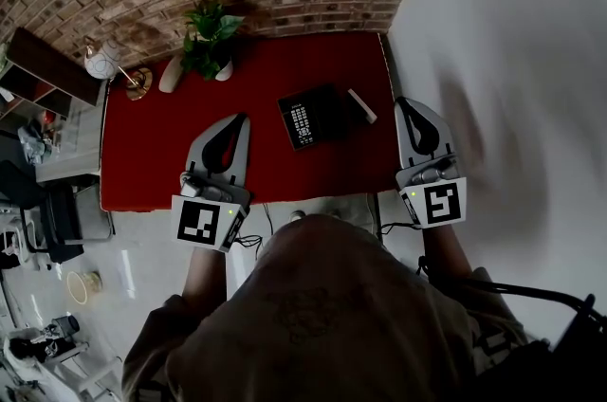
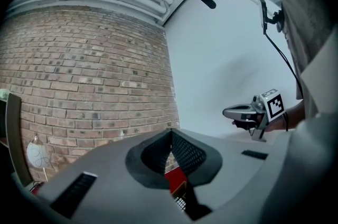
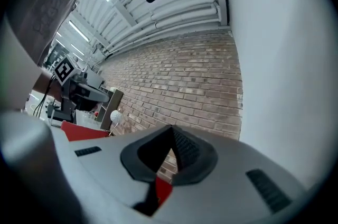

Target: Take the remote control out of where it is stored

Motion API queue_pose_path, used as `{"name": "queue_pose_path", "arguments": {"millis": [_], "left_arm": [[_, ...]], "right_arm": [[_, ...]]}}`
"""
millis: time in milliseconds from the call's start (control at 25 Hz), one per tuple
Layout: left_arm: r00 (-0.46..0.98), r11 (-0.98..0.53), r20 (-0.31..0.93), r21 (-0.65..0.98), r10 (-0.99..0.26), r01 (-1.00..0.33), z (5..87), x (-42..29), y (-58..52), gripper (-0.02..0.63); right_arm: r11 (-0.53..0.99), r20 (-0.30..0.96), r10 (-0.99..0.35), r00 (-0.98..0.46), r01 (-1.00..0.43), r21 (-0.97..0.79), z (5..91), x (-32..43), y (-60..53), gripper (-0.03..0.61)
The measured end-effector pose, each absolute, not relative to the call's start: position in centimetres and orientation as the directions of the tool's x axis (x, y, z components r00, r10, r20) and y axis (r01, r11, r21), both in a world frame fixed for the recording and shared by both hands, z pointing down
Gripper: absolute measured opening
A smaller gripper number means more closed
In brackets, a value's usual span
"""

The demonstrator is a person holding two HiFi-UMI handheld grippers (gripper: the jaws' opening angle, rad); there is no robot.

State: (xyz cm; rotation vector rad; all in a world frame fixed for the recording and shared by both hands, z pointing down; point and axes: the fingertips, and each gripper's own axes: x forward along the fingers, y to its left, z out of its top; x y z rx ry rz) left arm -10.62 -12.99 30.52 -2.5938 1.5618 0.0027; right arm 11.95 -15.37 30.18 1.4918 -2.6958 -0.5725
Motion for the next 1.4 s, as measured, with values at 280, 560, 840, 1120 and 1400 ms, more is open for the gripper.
{"name": "queue_pose_path", "arguments": {"millis": [280, 560, 840, 1120, 1400], "left_arm": [[0.473, -0.468, -0.055, -0.088, -0.879, -0.88, 30.8, -10.4, -12.8, 0.011], [0.456, -0.447, -0.033, -0.145, -0.889, -0.883, 31.3, -10.4, -12.6, 0.011], [0.485, -0.479, -0.046, -0.105, -0.873, -0.871, 31.3, -9.9, -12.5, 0.011], [0.472, -0.467, -0.046, -0.087, -0.88, -0.88, 31.4, -10.2, -12.8, 0.011], [0.473, -0.468, -0.037, -0.093, -0.88, -0.879, 31.5, -9.9, -13.1, 0.011]], "right_arm": [[0.503, -0.135, -0.819, -0.558, -0.811, 0.299, 31.1, 11.7, -15.4, 0.011], [0.52, -0.129, -0.811, -0.571, -0.804, 0.287, 31.0, 11.2, -15.2, 0.011], [0.532, -0.111, -0.809, -0.577, -0.799, 0.279, 31.9, 11.2, -15.5, 0.011], [0.547, -0.103, -0.803, -0.587, -0.795, 0.263, 32.1, 11.0, -15.7, 0.011], [0.549, -0.11, -0.797, -0.594, -0.788, 0.28, 31.9, 11.0, -15.9, 0.011]]}}
